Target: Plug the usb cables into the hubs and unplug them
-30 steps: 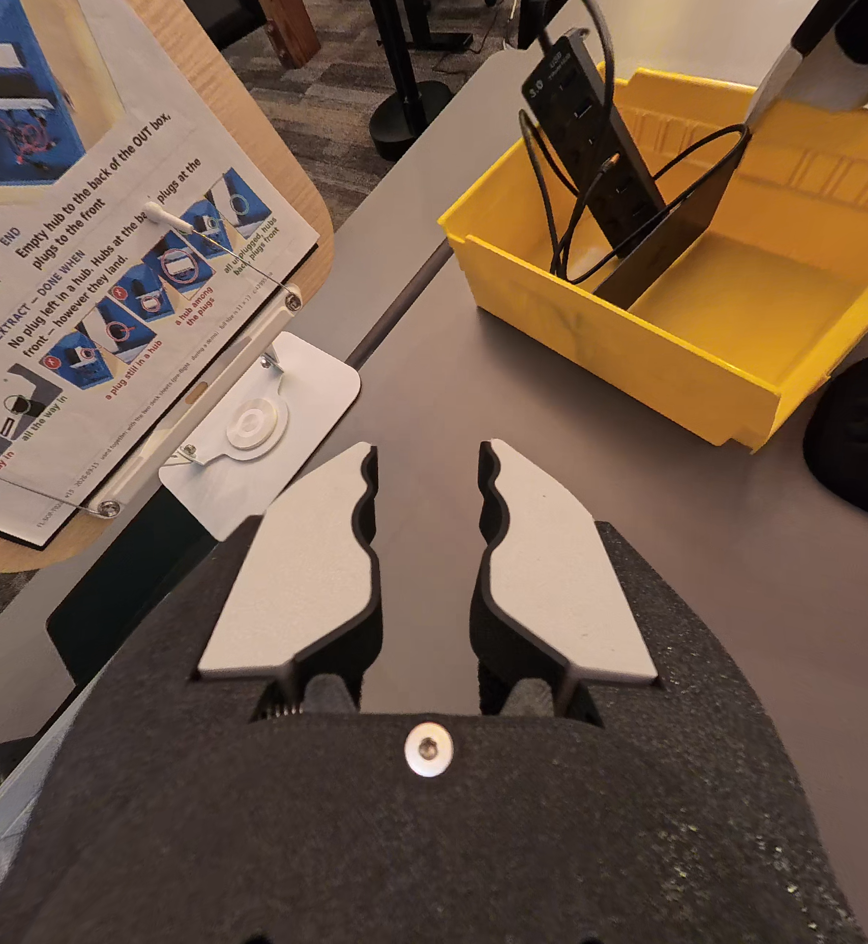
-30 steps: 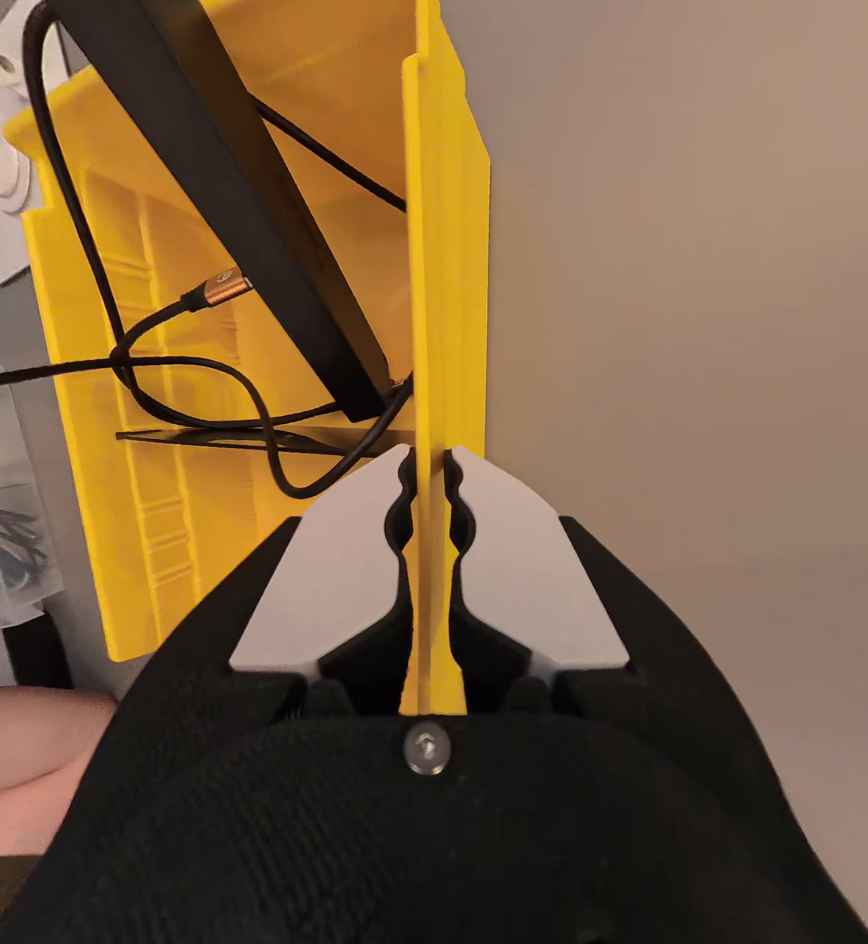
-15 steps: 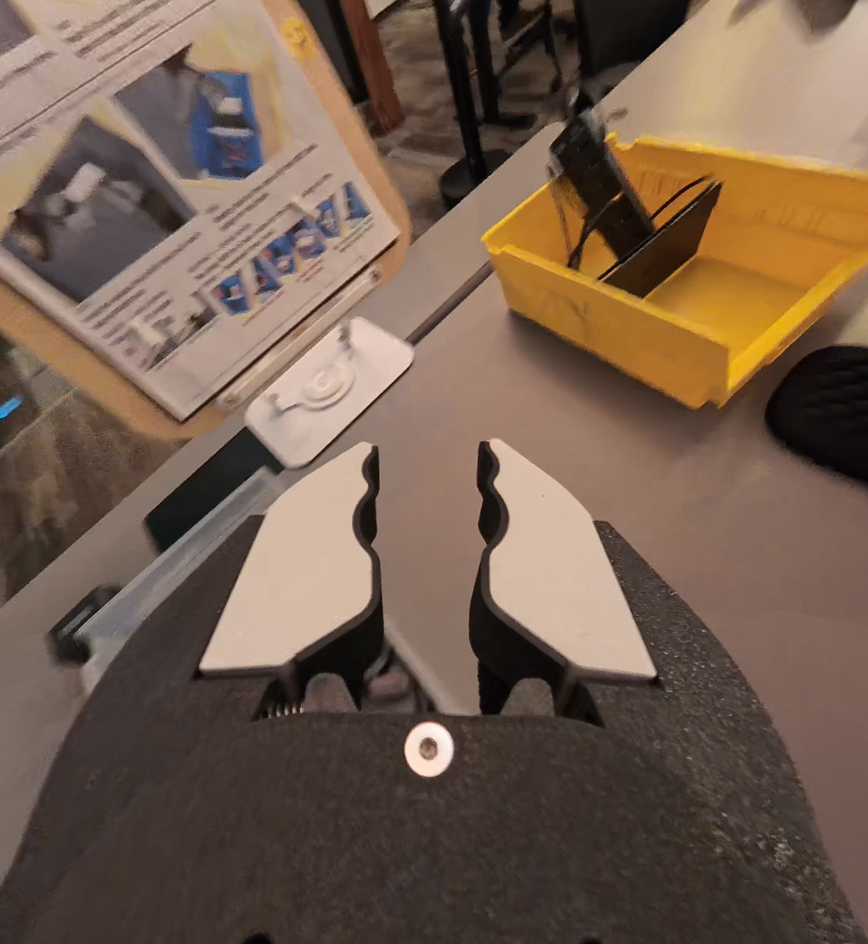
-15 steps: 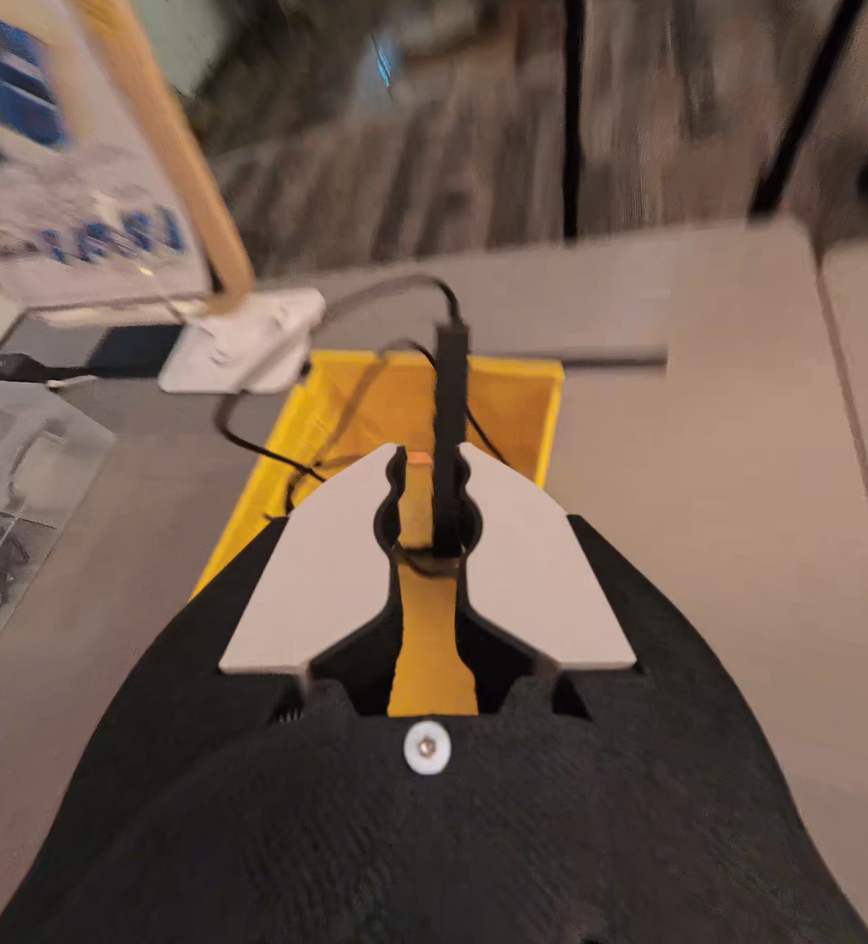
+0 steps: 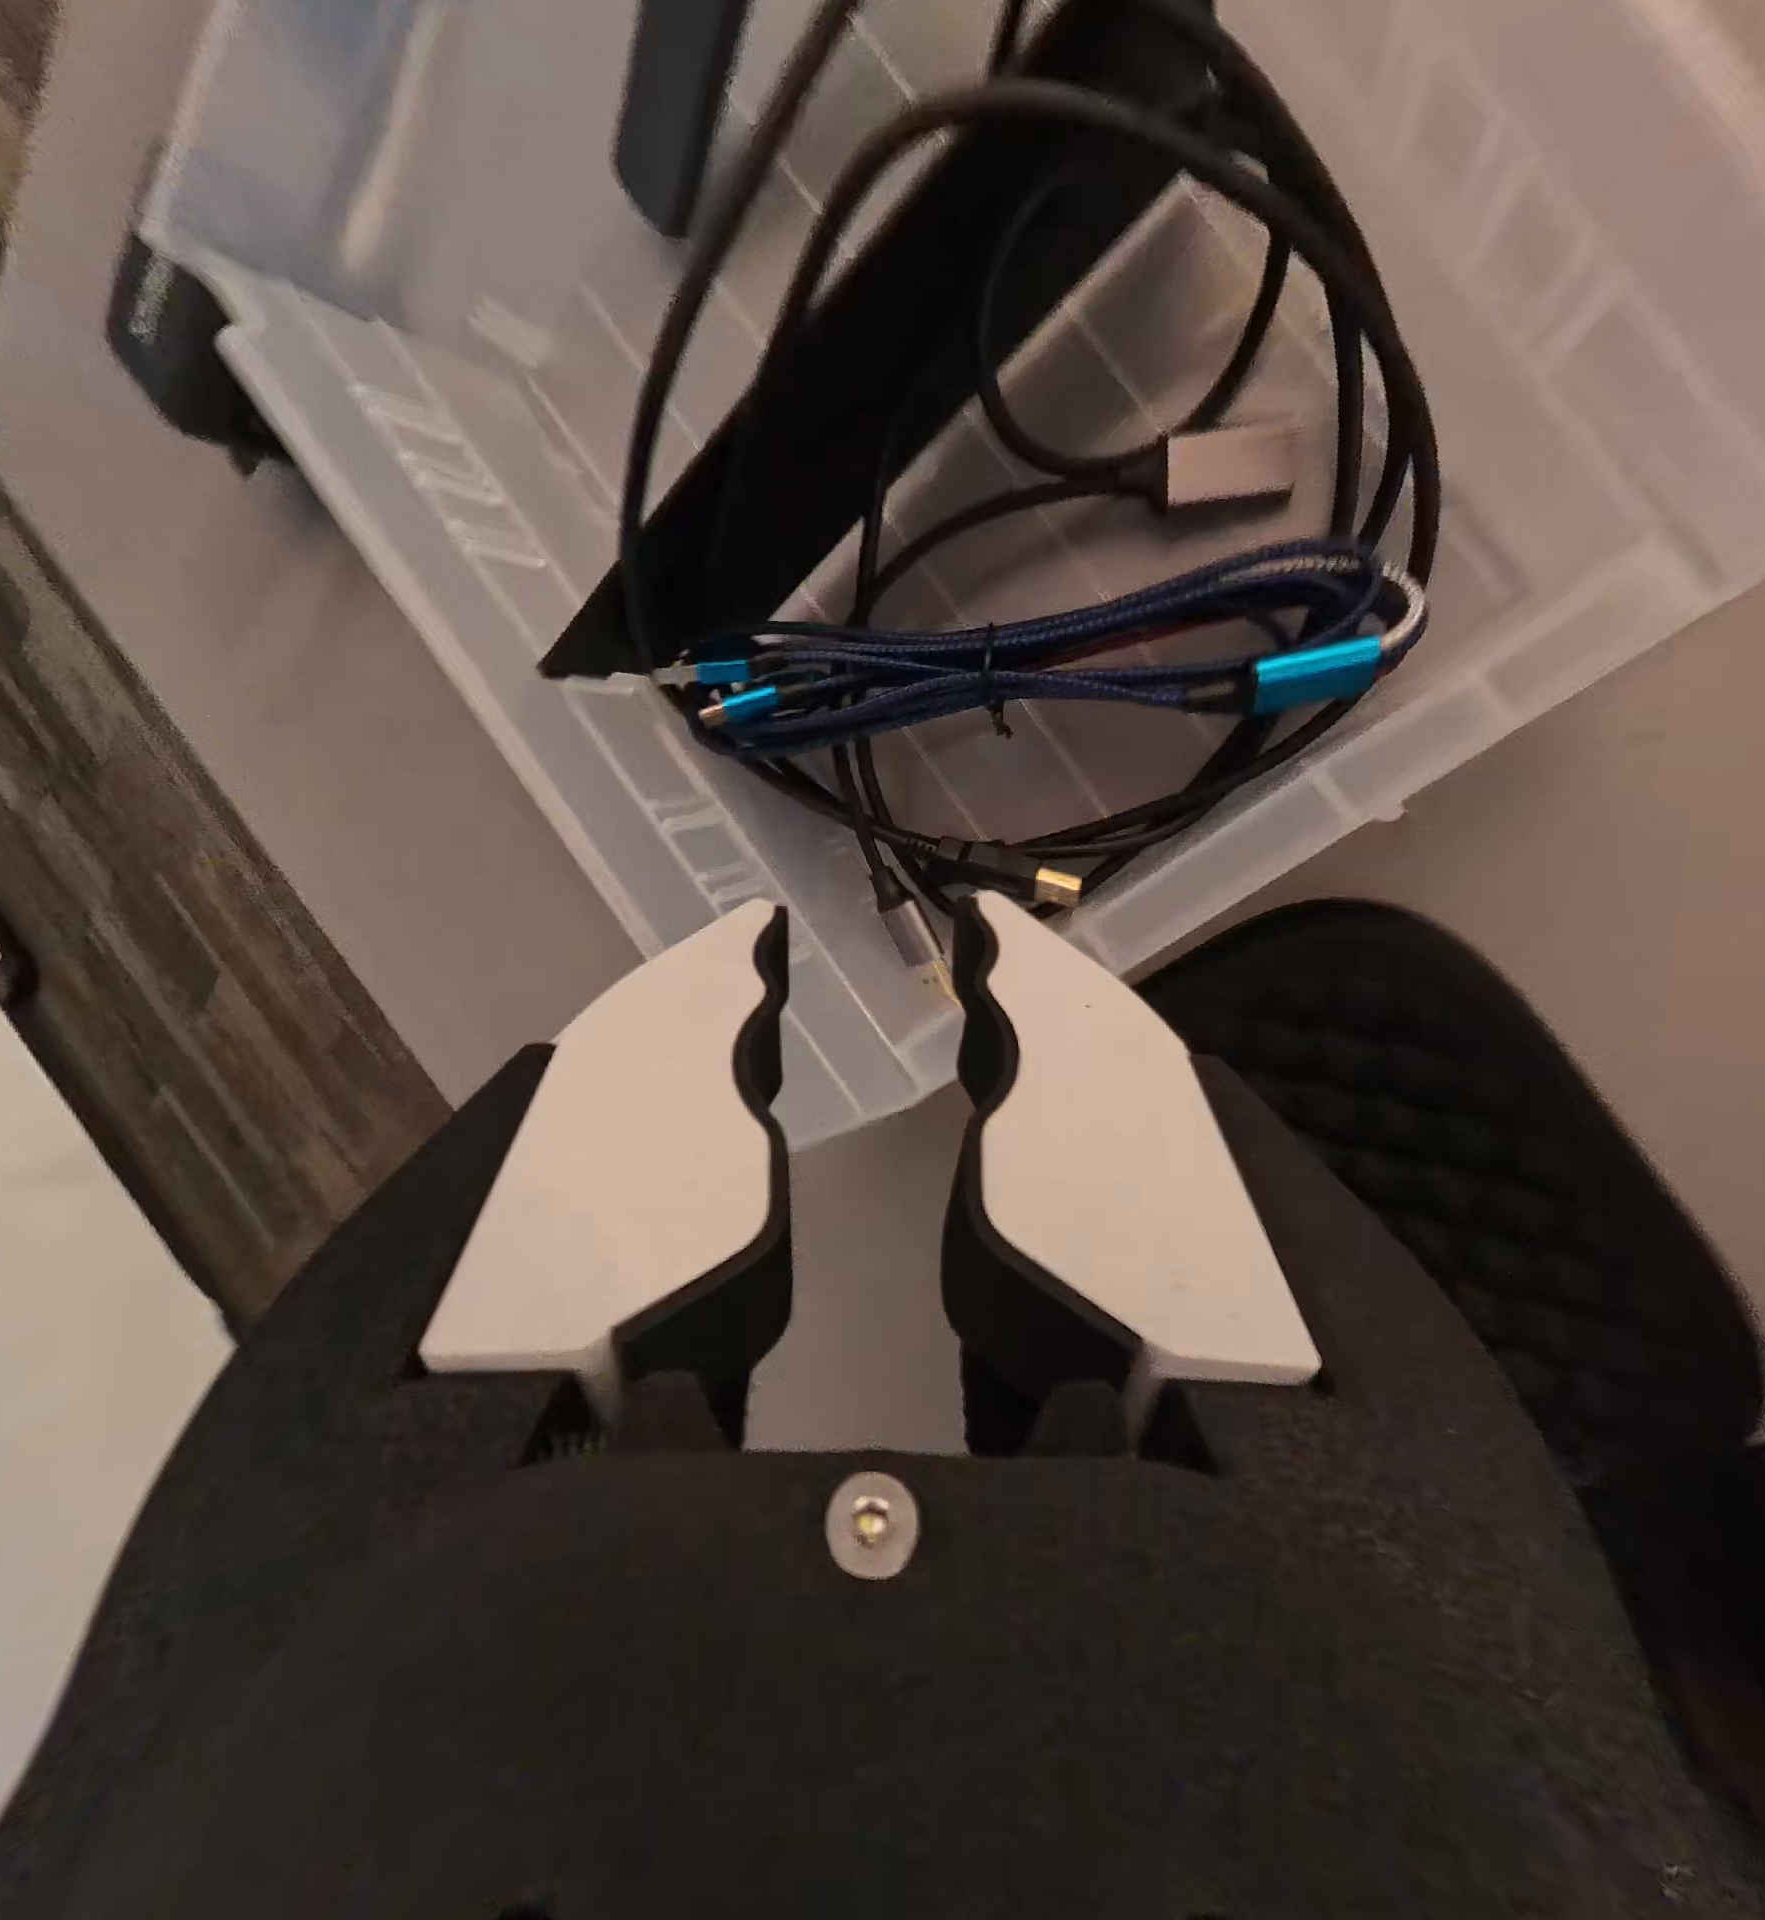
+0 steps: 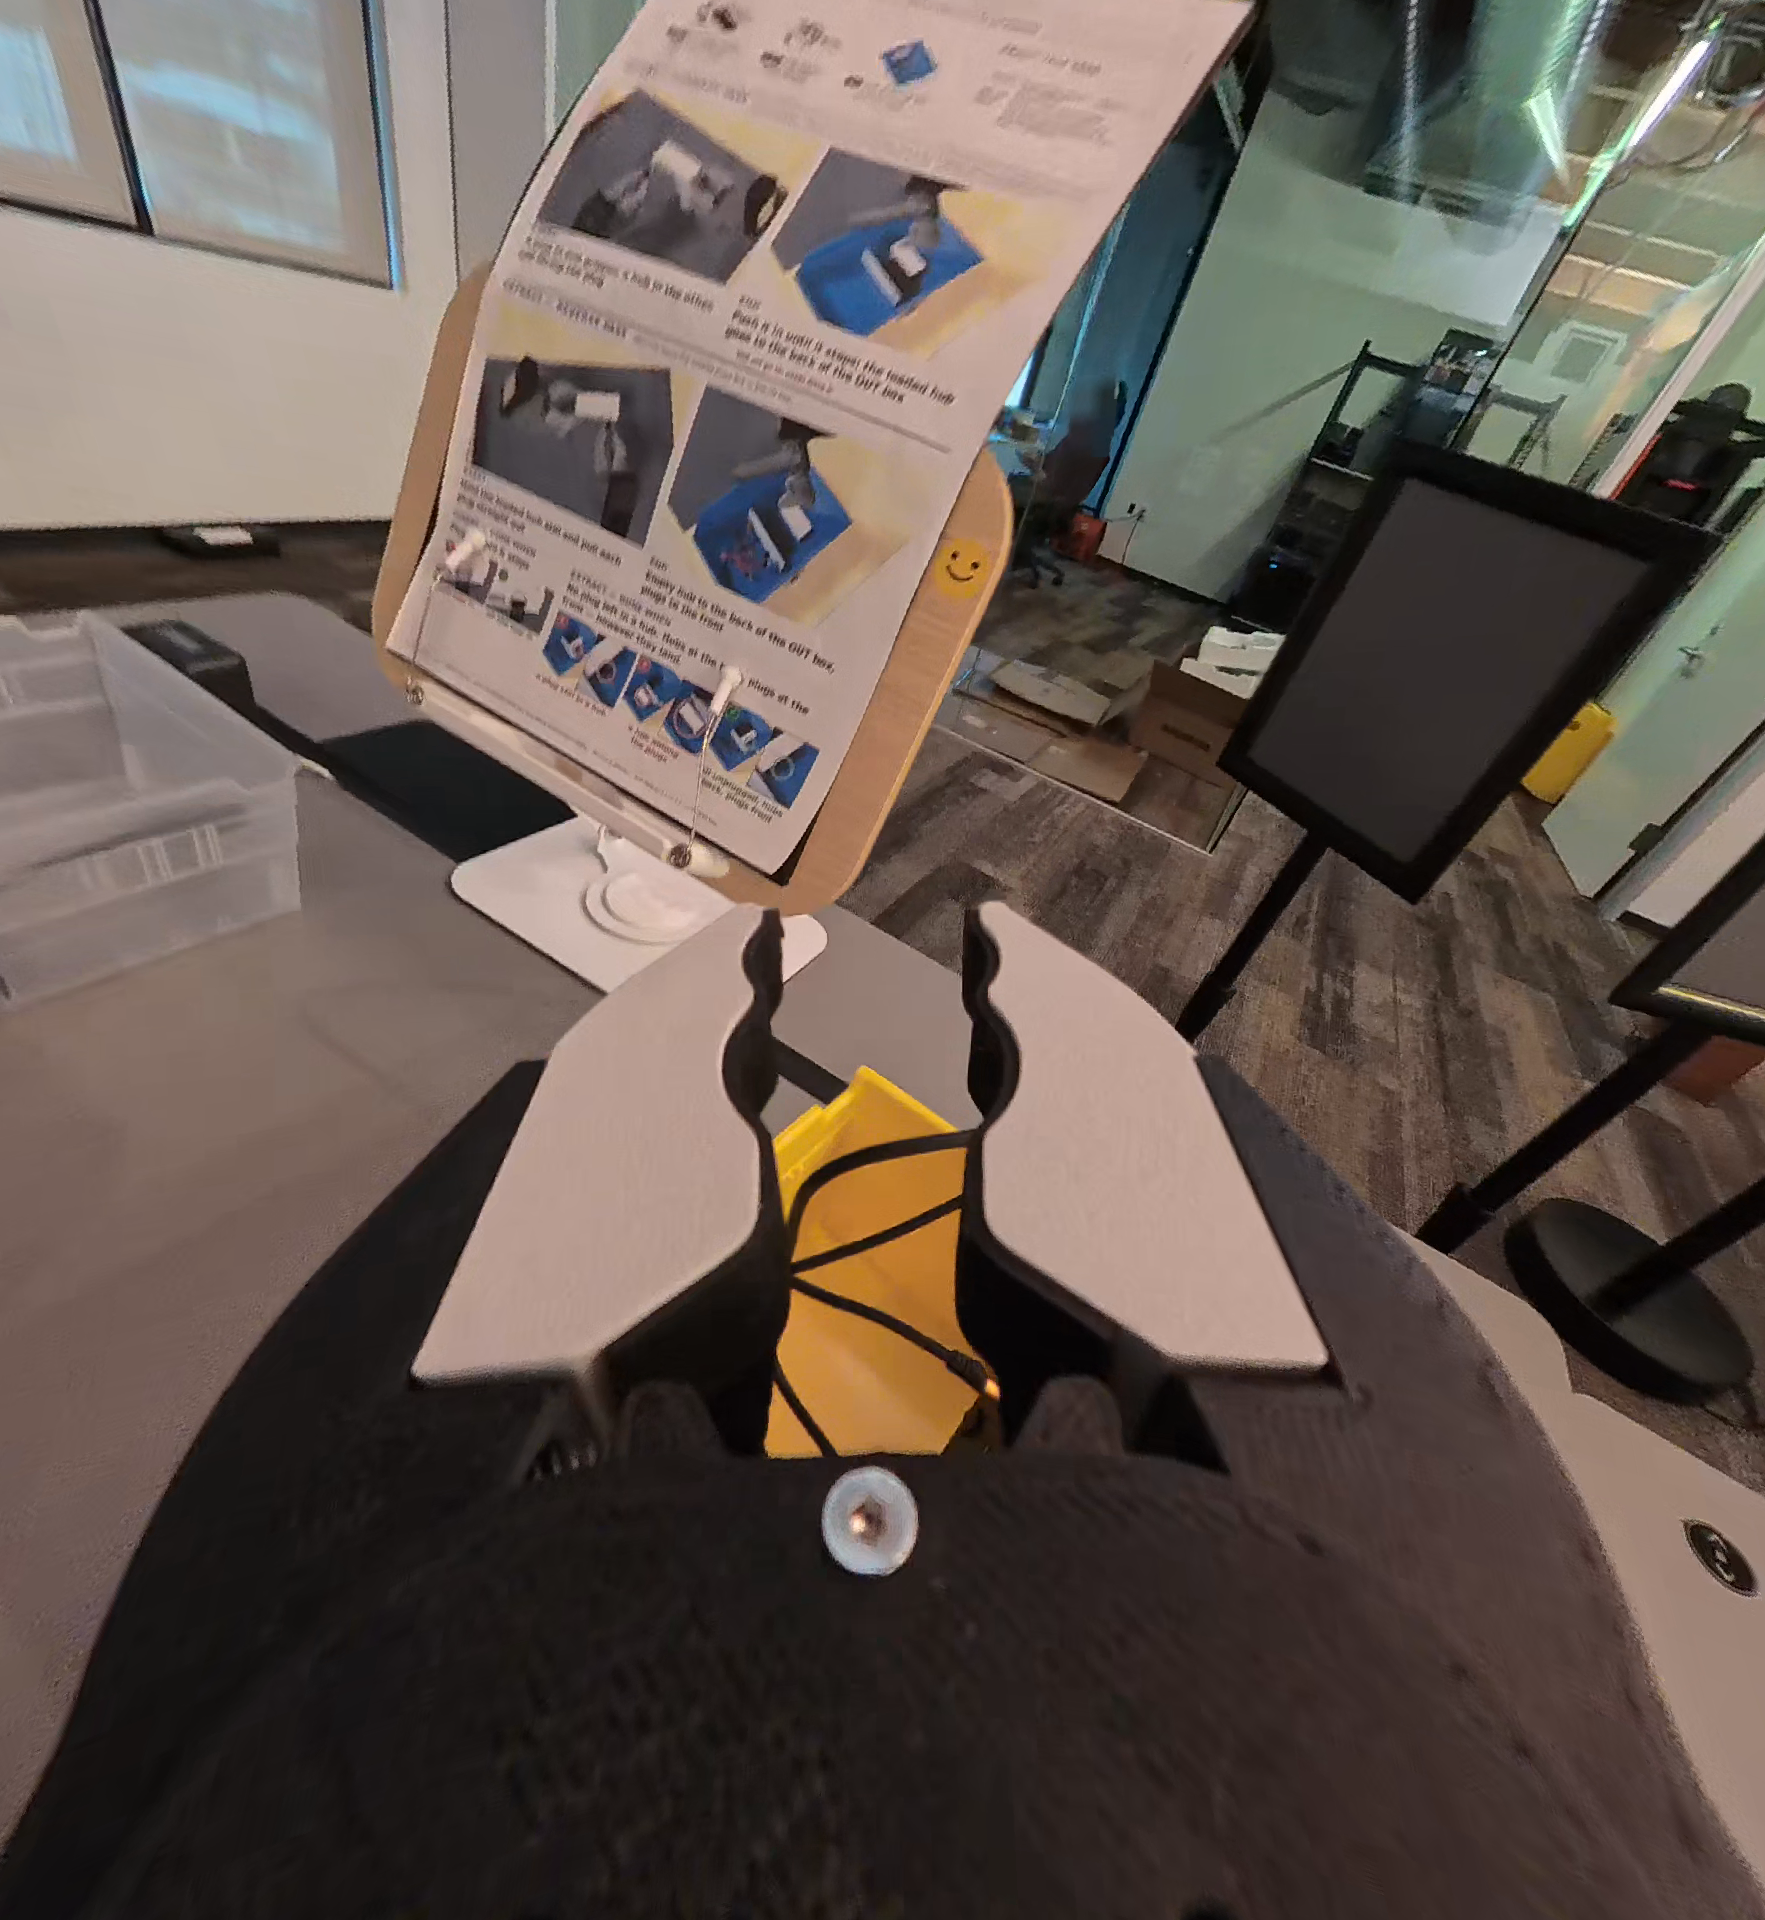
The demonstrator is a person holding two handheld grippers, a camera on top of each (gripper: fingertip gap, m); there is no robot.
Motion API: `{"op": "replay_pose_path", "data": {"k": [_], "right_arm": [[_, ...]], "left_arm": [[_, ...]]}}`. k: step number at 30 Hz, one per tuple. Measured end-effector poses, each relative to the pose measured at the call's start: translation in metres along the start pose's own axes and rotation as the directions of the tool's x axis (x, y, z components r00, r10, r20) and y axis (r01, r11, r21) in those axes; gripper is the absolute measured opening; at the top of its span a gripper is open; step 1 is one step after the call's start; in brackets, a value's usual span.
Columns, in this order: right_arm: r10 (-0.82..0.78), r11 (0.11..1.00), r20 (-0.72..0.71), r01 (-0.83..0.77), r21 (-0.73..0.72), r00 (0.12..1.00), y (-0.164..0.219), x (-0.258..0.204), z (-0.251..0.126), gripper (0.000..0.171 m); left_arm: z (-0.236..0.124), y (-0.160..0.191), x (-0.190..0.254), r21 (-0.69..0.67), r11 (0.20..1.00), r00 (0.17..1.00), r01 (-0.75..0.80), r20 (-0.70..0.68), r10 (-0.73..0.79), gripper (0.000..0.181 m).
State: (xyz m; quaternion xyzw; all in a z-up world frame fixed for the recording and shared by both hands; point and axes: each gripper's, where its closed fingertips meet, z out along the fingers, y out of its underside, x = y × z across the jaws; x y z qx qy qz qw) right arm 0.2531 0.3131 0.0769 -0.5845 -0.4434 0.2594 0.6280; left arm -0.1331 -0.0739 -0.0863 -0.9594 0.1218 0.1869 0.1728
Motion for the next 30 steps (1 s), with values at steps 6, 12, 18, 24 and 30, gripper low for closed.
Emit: {"op": "replay_pose_path", "data": {"k": [6, 12, 18, 24, 30], "right_arm": [[-0.042, 0.999, 0.034, 0.043, -0.004, 0.999, 0.002, -0.007, 0.003, 0.034], [0.021, 0.999, 0.046, -0.023, 0.047, 0.999, -0.002, 0.003, -0.005, 0.034], [0.073, 0.997, 0.050, -0.075, 0.031, 0.996, 0.006, 0.011, -0.004, 0.034], [0.044, 0.999, 0.051, -0.045, 0.004, 0.998, 0.008, 0.005, 0.002, 0.034], [0.014, 0.999, 0.076, -0.010, -0.053, 0.997, 0.018, -0.004, 0.013, 0.034]], "left_arm": [[0.042, -0.036, 0.015, 0.094, 0.878, 0.883, -0.469, 0.018, 0.470, 0.027], [0.080, -0.060, 0.035, 0.085, 0.563, 0.568, -0.822, 0.054, 0.821, 0.016], [0.104, -0.056, 0.035, 0.078, 0.519, 0.503, -0.851, -0.159, 0.849, 0.019], [0.116, -0.045, 0.026, 0.014, 0.487, 0.466, -0.874, -0.262, 0.845, 0.019], [0.129, -0.045, 0.027, 0.014, 0.470, 0.454, -0.882, -0.241, 0.858, 0.014]]}}
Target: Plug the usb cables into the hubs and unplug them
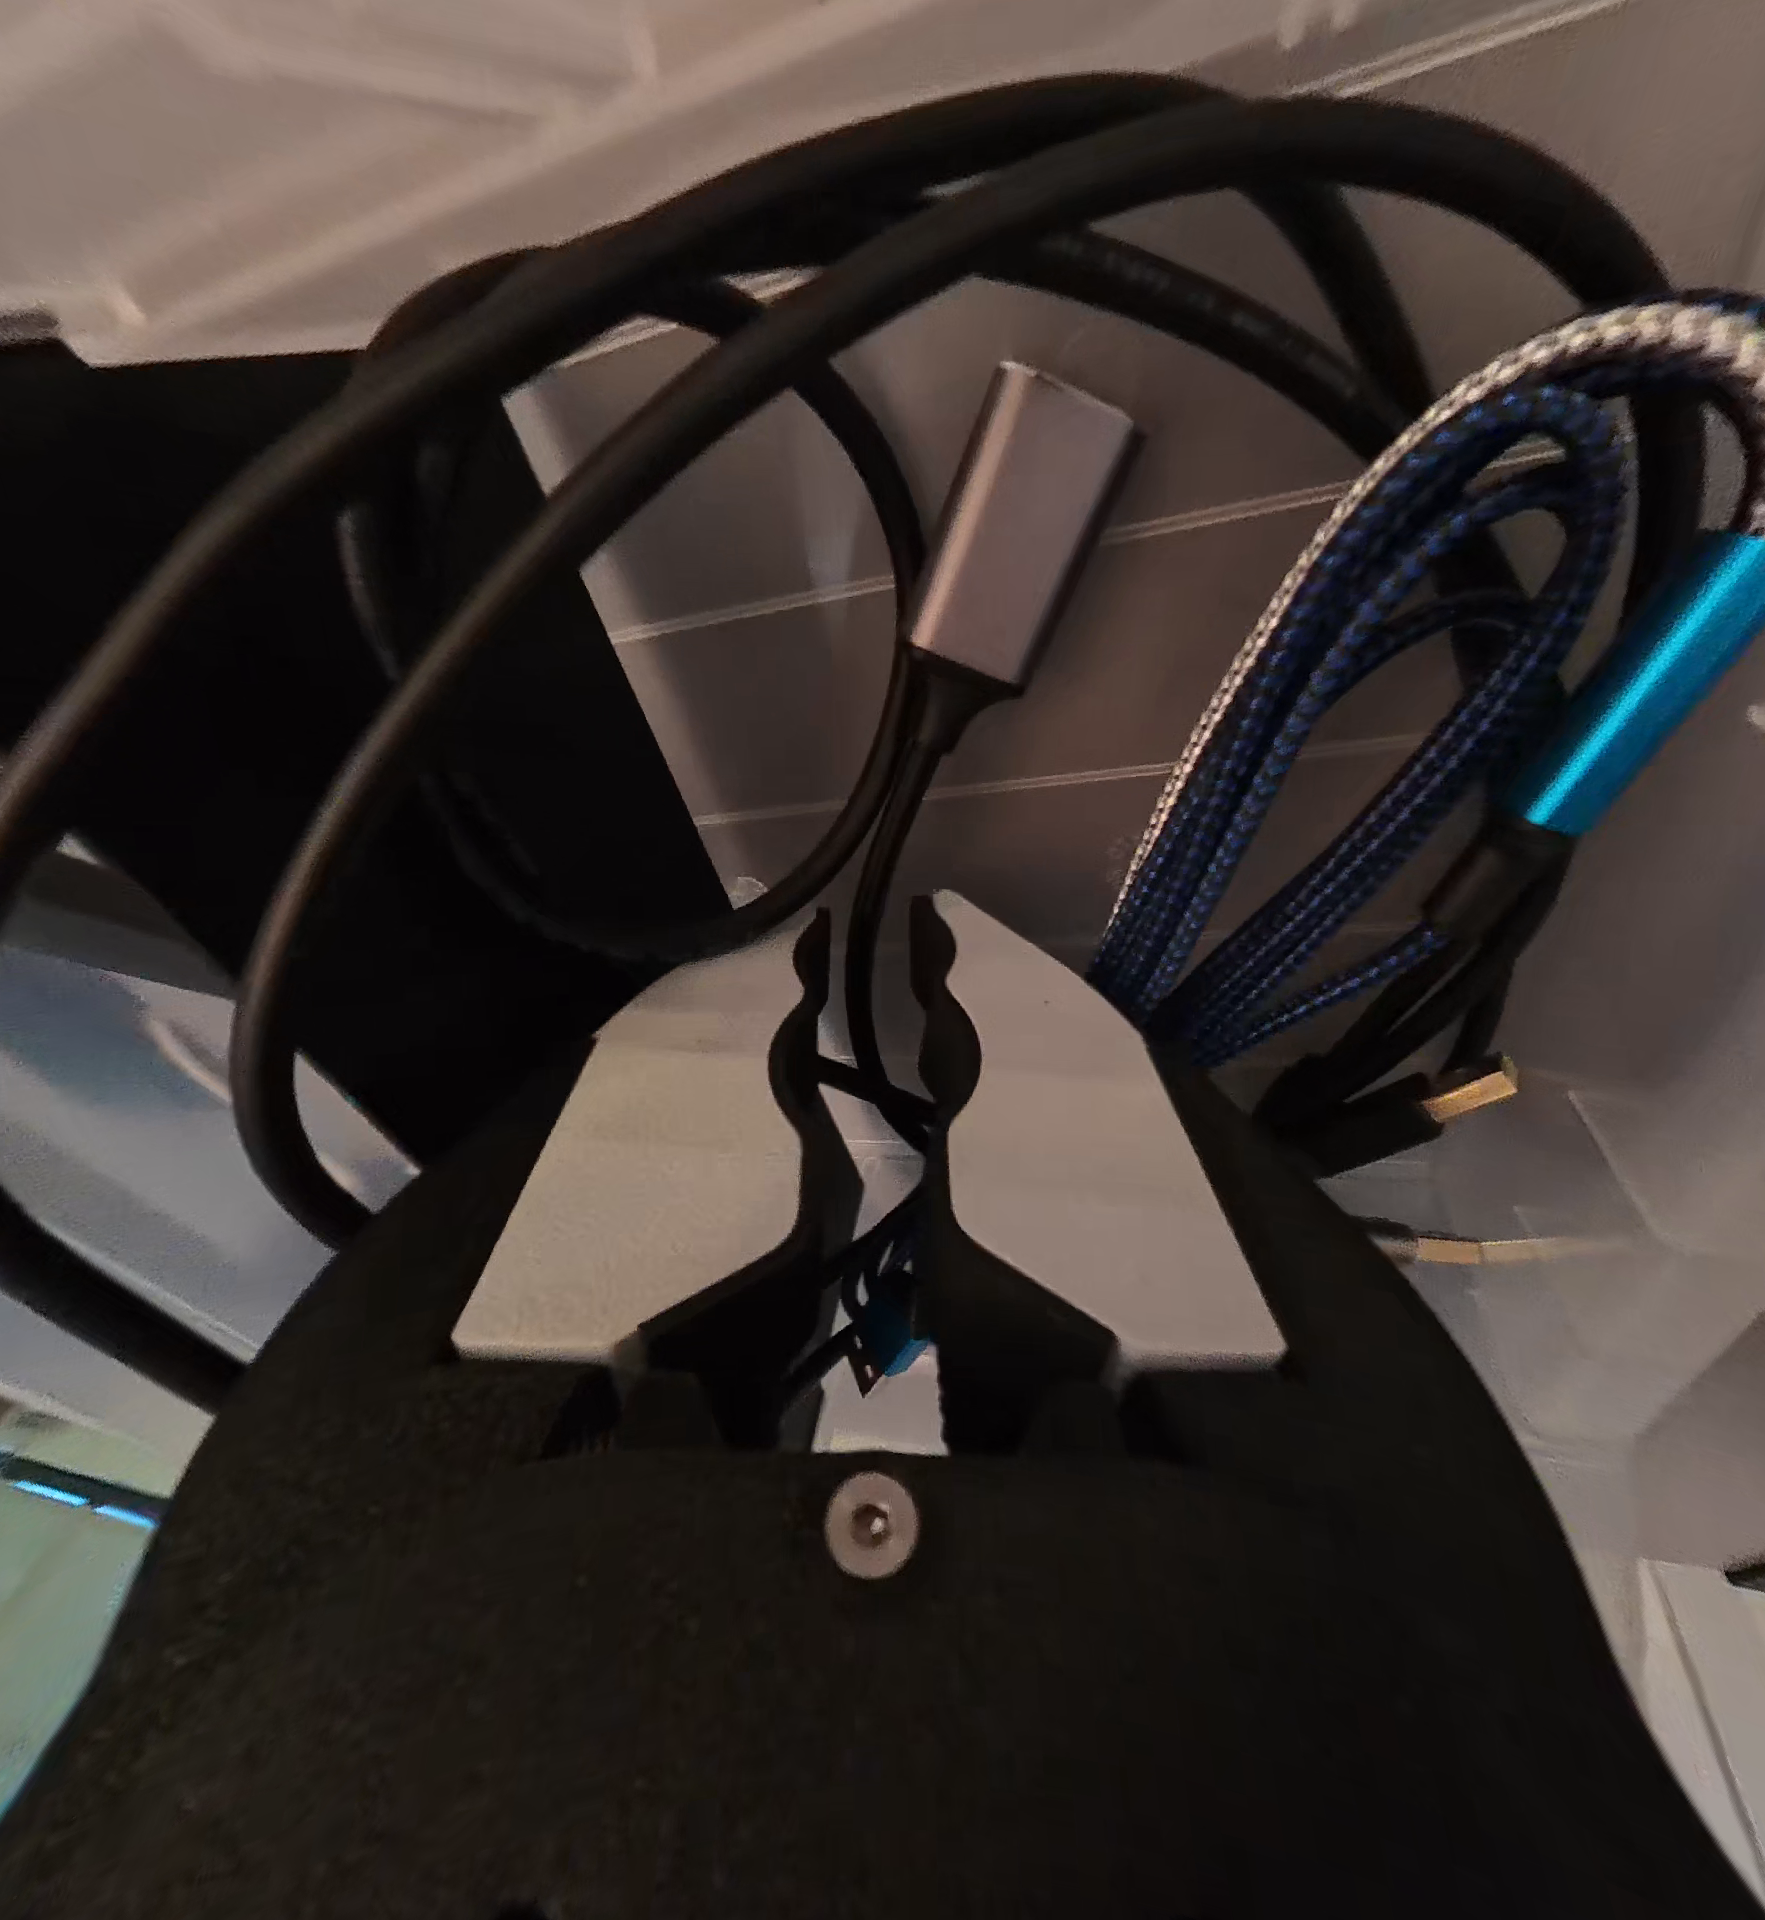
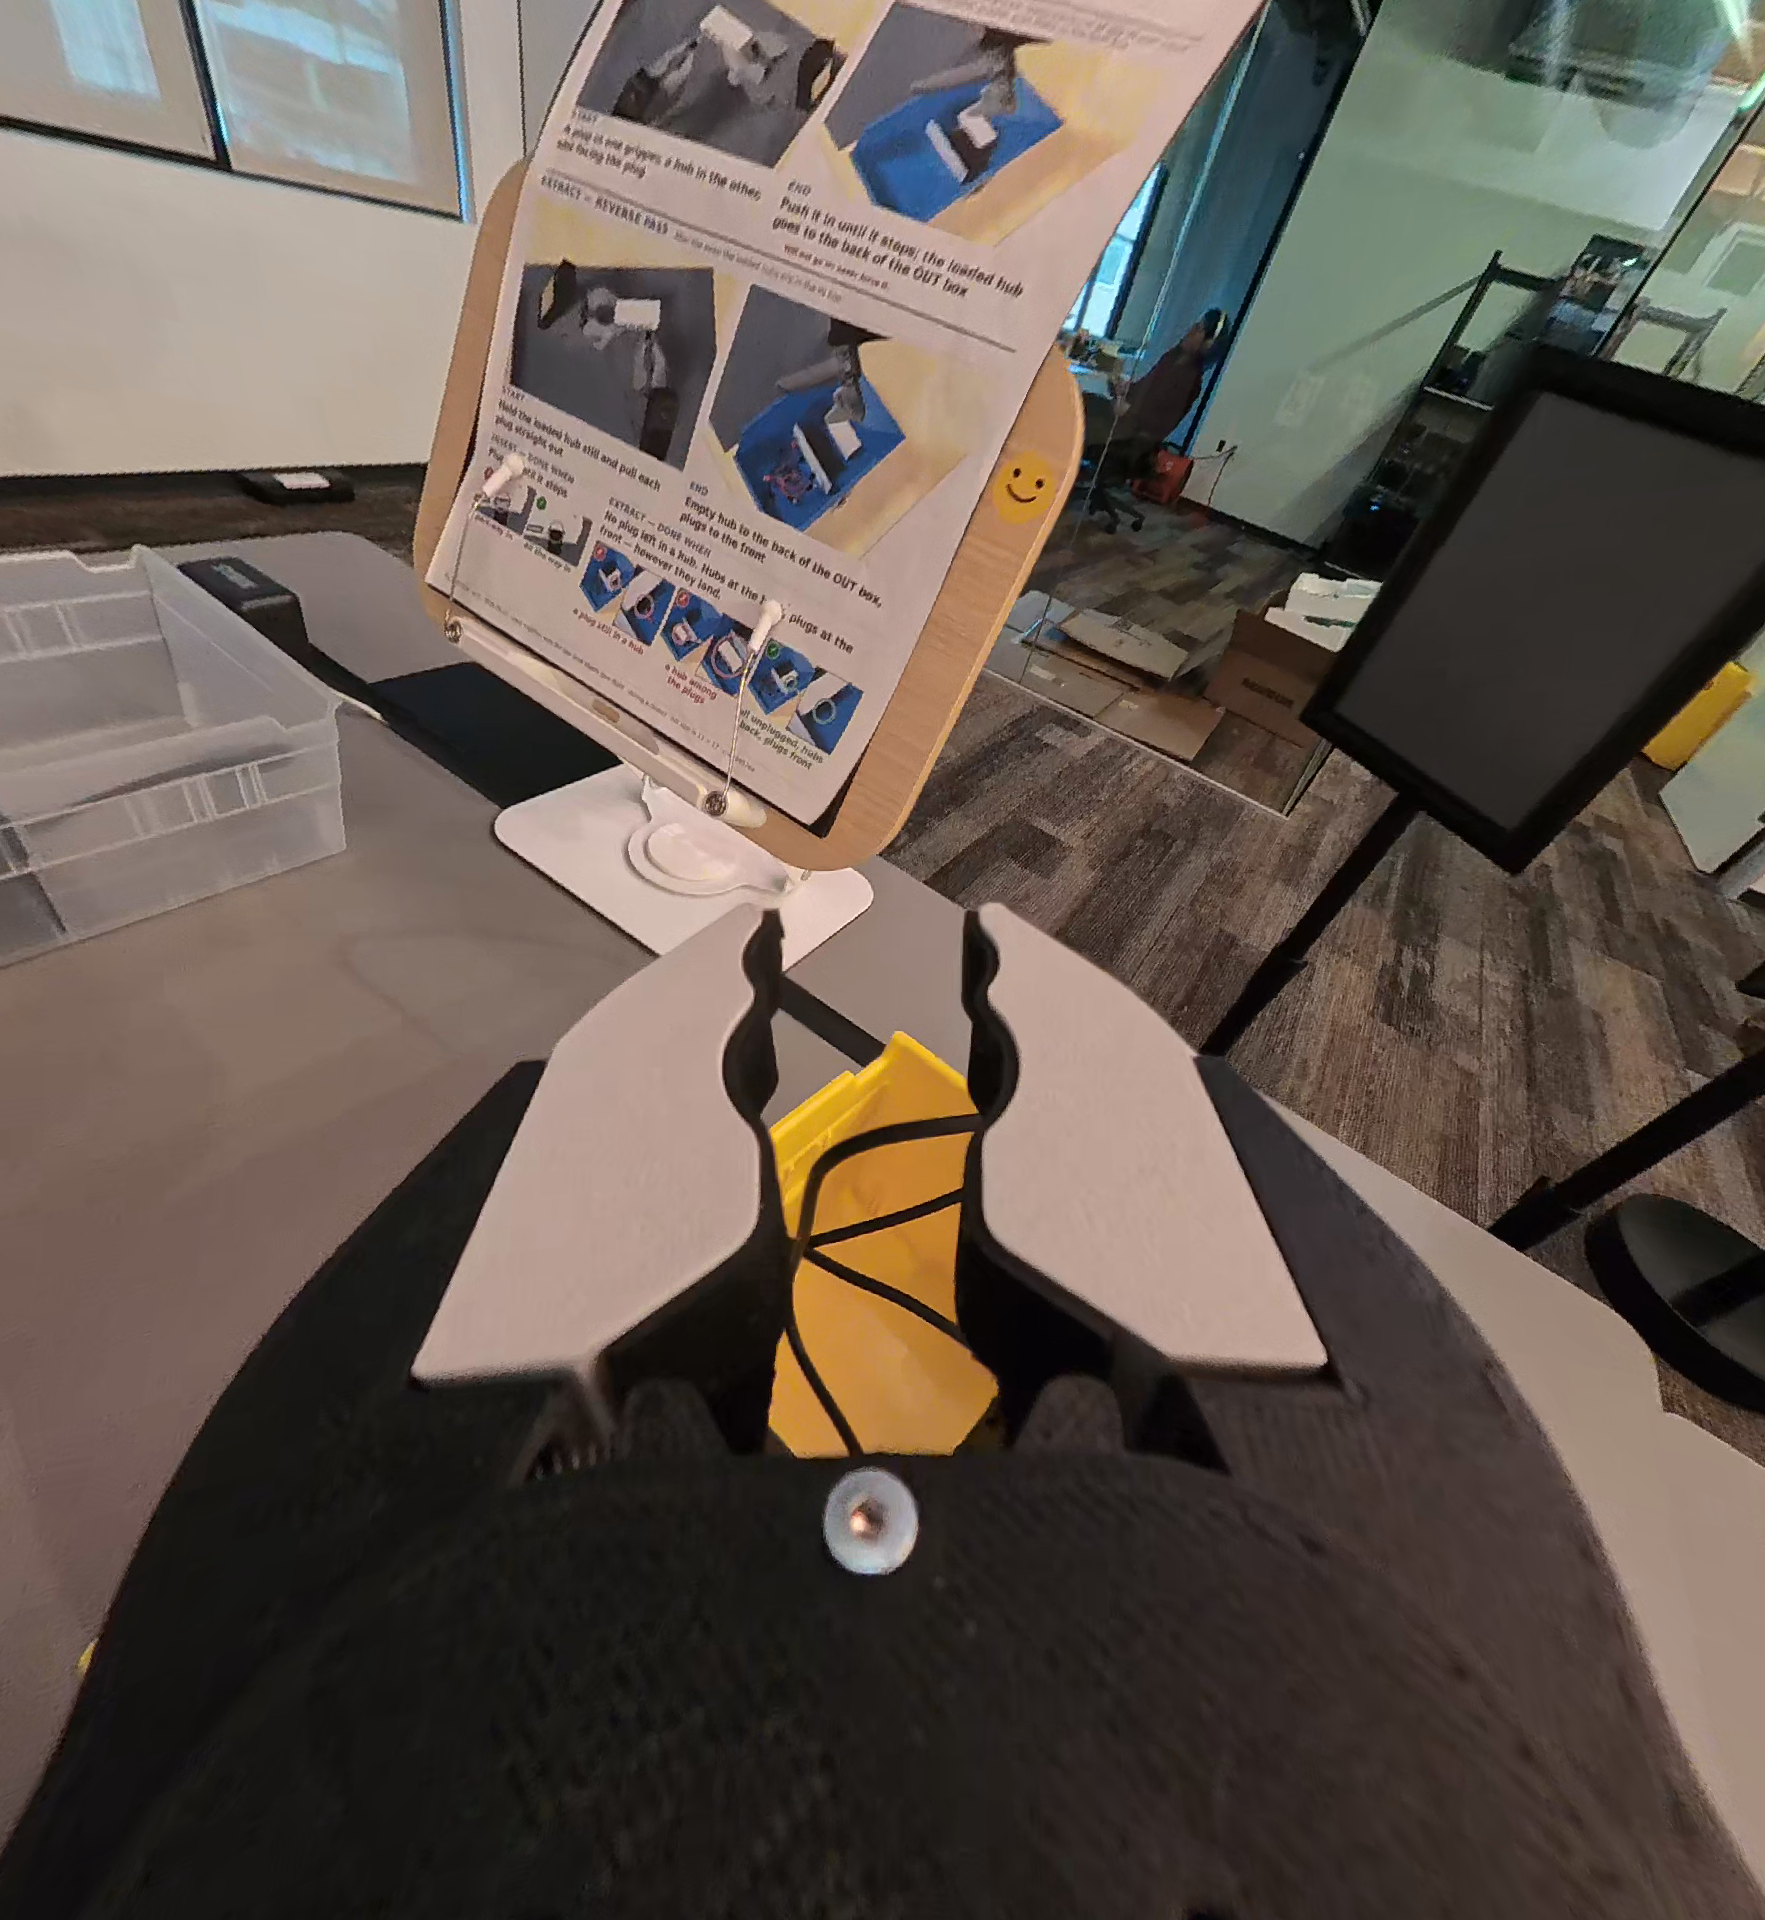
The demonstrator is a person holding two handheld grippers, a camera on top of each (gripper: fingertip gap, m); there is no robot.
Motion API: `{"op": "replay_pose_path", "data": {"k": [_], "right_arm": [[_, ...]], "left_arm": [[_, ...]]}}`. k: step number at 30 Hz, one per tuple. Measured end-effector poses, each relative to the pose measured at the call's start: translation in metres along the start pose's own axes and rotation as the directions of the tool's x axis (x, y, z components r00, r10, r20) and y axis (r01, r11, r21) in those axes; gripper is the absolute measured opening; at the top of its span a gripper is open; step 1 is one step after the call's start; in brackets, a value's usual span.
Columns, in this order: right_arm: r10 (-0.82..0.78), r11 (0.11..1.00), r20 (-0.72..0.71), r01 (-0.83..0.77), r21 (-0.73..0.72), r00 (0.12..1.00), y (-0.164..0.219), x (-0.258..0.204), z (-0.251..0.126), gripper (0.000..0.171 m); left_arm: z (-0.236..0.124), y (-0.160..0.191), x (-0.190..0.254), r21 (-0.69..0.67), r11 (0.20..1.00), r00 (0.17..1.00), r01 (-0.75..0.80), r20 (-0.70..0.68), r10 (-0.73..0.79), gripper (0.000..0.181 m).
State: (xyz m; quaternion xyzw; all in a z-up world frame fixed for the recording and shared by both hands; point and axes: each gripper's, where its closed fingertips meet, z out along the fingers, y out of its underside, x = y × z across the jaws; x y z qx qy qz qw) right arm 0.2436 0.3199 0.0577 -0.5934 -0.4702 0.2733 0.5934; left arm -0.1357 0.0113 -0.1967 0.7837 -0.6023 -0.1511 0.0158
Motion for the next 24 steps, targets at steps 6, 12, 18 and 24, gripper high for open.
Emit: {"op": "replay_pose_path", "data": {"k": [6, 12, 18, 24], "right_arm": [[-0.041, 0.998, 0.017, 0.041, -0.039, 0.999, 0.005, -0.006, 0.005, 0.034], [-0.040, 0.999, 0.022, 0.041, -0.027, 0.999, 0.002, -0.005, 0.000, 0.034], [-0.010, 0.999, 0.031, 0.009, 0.033, 0.999, -0.009, -0.003, -0.011, 0.034], [0.028, 0.987, 0.116, -0.046, 0.155, 0.993, -0.036, -0.024, -0.014, 0.033]], "left_arm": [[-0.011, 0.002, -0.001, 0.008, 0.999, 0.997, -0.048, 0.066, 0.048, 0.004], [-0.047, 0.012, -0.008, -0.011, 1.000, 0.988, -0.020, 0.151, 0.022, 0.004], [-0.115, 0.009, -0.029, 0.168, 0.979, 0.947, 0.119, 0.277, -0.163, 0.004], [-0.187, -0.014, -0.053, 0.459, 0.864, 0.858, 0.207, 0.340, -0.386, 0.004]]}}
